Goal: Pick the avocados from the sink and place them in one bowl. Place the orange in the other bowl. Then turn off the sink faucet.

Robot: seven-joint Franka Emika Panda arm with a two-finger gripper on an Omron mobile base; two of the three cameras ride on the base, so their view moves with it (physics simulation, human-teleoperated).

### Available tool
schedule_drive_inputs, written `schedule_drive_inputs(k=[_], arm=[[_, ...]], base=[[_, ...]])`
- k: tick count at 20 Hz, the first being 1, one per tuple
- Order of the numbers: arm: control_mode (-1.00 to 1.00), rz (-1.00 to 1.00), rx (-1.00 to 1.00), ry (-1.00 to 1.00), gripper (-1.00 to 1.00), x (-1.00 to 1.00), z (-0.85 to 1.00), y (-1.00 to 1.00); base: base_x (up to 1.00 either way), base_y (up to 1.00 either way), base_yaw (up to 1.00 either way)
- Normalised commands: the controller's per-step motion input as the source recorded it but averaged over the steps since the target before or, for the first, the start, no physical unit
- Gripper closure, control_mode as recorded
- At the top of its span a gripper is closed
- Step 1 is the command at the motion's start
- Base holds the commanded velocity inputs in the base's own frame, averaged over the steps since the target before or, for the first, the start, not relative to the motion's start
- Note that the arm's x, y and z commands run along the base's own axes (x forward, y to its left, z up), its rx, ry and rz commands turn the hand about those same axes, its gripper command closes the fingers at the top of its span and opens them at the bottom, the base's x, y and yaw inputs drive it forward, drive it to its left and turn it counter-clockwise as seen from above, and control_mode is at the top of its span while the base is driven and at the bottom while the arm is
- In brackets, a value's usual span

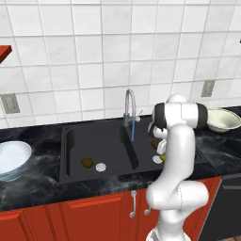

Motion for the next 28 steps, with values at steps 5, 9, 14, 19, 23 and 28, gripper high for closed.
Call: schedule_drive_inputs(k=[5,9,14,19,23,28], arm=[[-1.00,0.05,0.02,-0.01,-1.00,0.07,-0.22,-0.06],[-1.00,0.05,0.01,-0.01,-1.00,0.01,-0.21,-0.07],[-1.00,0.06,0.00,0.00,-1.00,0.01,-0.21,-0.04],[-1.00,0.05,0.00,0.00,-1.00,0.00,-0.26,0.00],[-1.00,0.02,0.00,0.00,1.00,-0.02,-0.35,0.00],[-1.00,0.01,0.00,-0.04,1.00,-0.22,-0.05,0.00]], base=[[0.00,0.00,0.00],[0.00,0.00,0.00],[0.00,0.00,0.00],[0.00,0.00,0.00],[0.00,0.00,0.00],[0.00,0.00,0.00]])
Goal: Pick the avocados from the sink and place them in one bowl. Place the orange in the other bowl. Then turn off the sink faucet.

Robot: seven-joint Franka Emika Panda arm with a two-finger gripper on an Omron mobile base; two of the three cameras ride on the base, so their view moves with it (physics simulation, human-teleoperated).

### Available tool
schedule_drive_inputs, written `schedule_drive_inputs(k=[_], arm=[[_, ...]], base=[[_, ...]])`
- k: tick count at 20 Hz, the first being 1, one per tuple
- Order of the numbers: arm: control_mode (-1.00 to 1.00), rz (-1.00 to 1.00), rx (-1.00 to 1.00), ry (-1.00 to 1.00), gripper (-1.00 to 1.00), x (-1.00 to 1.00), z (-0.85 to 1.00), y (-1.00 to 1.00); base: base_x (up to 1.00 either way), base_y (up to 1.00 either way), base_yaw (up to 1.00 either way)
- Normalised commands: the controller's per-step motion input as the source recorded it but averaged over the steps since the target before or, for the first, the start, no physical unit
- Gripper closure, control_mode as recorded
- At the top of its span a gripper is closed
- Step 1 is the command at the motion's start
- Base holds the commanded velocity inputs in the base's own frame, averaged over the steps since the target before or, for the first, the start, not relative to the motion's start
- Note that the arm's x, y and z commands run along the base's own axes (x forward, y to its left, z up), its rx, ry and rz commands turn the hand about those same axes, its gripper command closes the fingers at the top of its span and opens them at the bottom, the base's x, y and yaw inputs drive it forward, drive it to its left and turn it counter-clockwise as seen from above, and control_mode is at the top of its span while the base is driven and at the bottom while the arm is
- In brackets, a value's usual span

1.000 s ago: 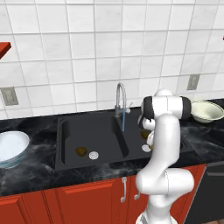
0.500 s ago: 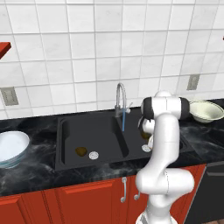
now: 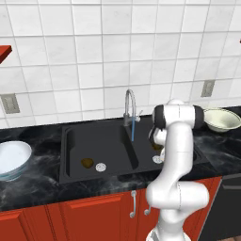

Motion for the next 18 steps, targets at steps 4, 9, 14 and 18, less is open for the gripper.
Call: schedule_drive_inputs(k=[4,9,14,18], arm=[[-1.00,0.00,0.04,-0.07,1.00,-0.45,0.15,-0.12],[-1.00,-0.02,0.02,-0.12,1.00,-0.45,0.52,-0.05],[-1.00,-0.11,0.06,-0.17,1.00,-0.27,0.86,-0.02],[-1.00,-0.16,0.03,-0.21,1.00,-0.18,1.00,0.00]], base=[[0.00,0.00,0.00],[0.00,0.00,0.00],[0.00,0.00,0.00],[0.00,0.00,0.00]])
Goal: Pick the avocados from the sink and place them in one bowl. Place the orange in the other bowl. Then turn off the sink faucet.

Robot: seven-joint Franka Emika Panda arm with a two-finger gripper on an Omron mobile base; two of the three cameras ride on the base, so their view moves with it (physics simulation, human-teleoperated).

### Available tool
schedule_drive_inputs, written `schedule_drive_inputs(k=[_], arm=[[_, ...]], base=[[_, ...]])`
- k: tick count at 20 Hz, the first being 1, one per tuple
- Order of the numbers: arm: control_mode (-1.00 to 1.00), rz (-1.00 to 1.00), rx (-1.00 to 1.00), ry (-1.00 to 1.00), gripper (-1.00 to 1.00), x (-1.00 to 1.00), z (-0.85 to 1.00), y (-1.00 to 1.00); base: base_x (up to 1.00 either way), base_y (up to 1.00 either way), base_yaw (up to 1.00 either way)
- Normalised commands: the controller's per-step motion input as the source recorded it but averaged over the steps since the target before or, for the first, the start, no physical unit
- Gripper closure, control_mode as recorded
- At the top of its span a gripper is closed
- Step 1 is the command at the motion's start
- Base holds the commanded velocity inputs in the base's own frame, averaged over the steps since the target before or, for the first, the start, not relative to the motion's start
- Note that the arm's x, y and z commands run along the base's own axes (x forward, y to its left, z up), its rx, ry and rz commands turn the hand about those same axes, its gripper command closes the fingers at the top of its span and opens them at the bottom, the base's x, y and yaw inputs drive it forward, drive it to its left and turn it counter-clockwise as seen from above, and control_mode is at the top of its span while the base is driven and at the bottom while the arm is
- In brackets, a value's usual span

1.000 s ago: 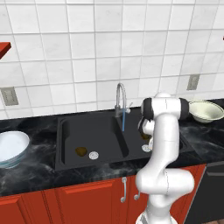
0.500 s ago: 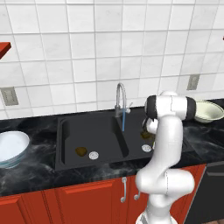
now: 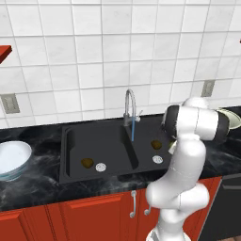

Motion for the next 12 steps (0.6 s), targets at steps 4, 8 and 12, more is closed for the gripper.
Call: schedule_drive_inputs(k=[4,8,12], arm=[[-1.00,-0.20,0.01,-0.19,1.00,-0.20,0.99,-0.07],[-1.00,-0.22,0.00,-0.11,1.00,-0.13,0.95,-0.25],[-1.00,-0.23,0.01,-0.02,1.00,0.00,0.86,-0.29]], base=[[0.00,0.00,0.00],[0.00,0.00,0.00],[0.00,0.00,0.00]])
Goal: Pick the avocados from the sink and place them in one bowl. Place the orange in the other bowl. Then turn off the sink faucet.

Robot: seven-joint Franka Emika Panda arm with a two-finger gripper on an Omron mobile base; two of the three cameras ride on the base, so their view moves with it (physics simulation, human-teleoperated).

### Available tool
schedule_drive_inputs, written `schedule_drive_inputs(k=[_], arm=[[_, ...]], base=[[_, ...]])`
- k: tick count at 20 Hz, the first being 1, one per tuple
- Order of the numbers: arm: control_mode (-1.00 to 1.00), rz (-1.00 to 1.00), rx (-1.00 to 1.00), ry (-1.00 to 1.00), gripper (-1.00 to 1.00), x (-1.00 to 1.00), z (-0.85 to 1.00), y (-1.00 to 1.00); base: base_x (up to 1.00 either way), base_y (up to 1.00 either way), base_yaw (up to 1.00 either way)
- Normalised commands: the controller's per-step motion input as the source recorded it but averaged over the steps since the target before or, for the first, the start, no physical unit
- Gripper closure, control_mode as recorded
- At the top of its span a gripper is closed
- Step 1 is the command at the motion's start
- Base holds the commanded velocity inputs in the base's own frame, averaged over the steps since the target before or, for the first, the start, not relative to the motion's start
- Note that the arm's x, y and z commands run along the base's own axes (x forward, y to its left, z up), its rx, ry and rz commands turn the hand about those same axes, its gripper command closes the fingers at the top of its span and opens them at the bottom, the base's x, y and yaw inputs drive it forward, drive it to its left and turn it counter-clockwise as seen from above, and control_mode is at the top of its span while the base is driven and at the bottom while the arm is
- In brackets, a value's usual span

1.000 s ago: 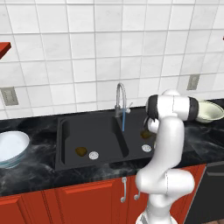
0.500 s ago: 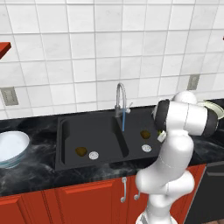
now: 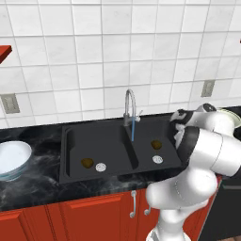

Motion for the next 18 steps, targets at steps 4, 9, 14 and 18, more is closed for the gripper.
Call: schedule_drive_inputs(k=[4,9,14,18], arm=[[-1.00,-0.28,0.00,0.01,1.00,0.00,0.66,-0.39],[-1.00,-0.25,0.01,0.03,1.00,0.05,0.40,-0.56],[-1.00,-0.24,0.02,0.00,1.00,0.00,0.26,-0.59],[-1.00,-0.17,0.05,0.00,1.00,0.00,0.00,-0.57]], base=[[0.00,0.00,0.00],[0.00,0.00,0.00],[0.00,0.00,0.00],[0.00,0.00,0.00]])
